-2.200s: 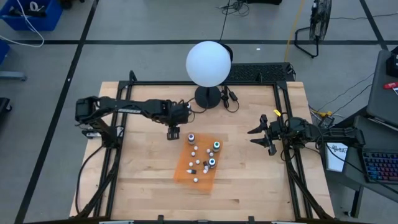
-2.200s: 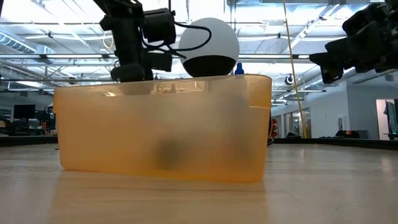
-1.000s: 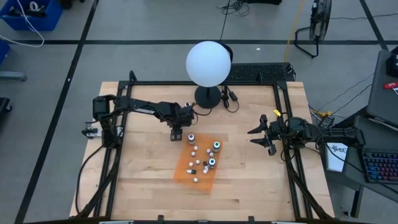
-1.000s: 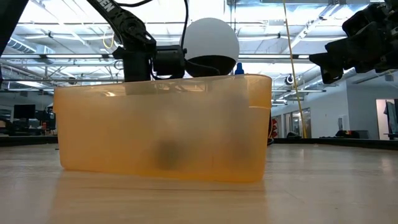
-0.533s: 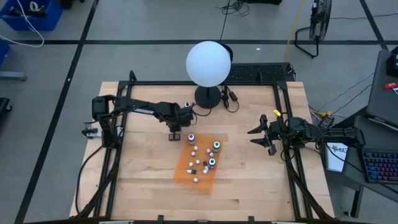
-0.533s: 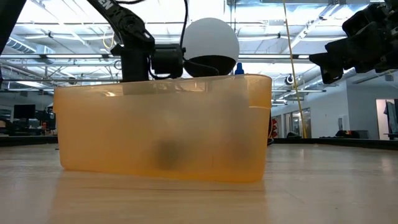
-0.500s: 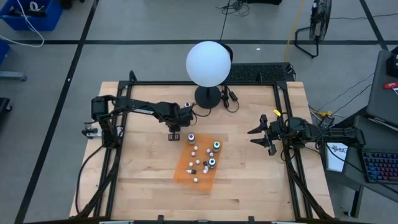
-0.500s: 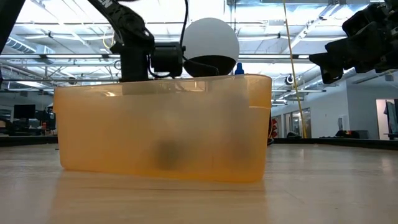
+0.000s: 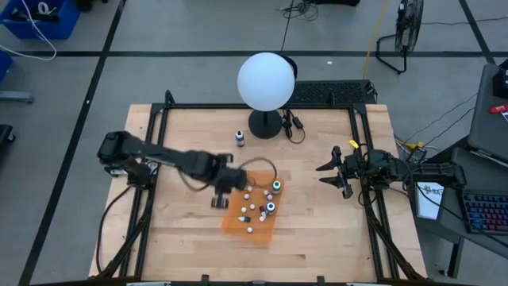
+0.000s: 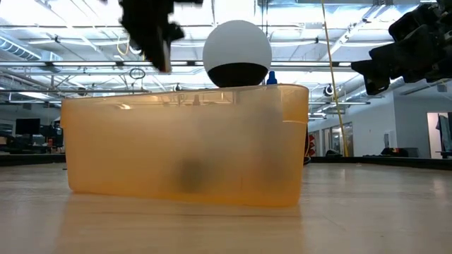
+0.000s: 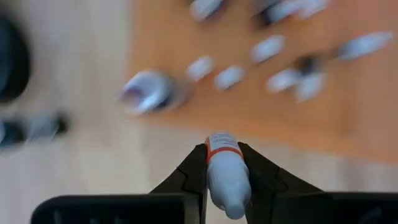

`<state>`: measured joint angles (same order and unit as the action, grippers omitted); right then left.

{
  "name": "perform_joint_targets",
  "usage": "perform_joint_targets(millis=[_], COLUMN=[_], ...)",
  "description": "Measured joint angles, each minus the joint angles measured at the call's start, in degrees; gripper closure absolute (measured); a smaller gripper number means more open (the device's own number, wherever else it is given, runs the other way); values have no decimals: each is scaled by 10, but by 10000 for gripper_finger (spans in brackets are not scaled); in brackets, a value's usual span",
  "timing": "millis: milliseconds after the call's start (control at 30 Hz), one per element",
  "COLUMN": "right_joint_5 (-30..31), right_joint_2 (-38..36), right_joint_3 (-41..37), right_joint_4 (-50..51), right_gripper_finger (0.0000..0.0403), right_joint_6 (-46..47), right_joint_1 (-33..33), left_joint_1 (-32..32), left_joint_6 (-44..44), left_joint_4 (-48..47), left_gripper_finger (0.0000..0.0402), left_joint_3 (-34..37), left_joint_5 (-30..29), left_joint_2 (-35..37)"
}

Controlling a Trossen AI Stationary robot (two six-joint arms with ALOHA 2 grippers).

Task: Pick & Place food coloring
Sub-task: Put the small orange food coloring bottle into the orange bin

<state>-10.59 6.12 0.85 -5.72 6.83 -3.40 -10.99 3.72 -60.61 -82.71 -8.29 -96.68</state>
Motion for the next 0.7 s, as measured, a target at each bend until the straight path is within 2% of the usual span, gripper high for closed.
perform_joint_targets(millis=[133,267,467,700], right_joint_5=[0,0,0,0], right_joint_2=[0,0,0,0], right_joint_3=[0,0,0,0], right_joint_4=[0,0,0,0], right_gripper_finger=[237,238,239,238], right_joint_6=[0,0,0,0], right_joint_1=[0,0,0,0], left_joint_1=[-68,-102,-112,-106], left_joint_6=[-2,11,27,18], left_joint_4=[30,38,54,95], left_gripper_finger=[338,338,338,338], left_joint_3=[-23,-23,-22,-22], left_joint_5=[12,12,8,47], left_joint_2=[-21,-58,-137,-208])
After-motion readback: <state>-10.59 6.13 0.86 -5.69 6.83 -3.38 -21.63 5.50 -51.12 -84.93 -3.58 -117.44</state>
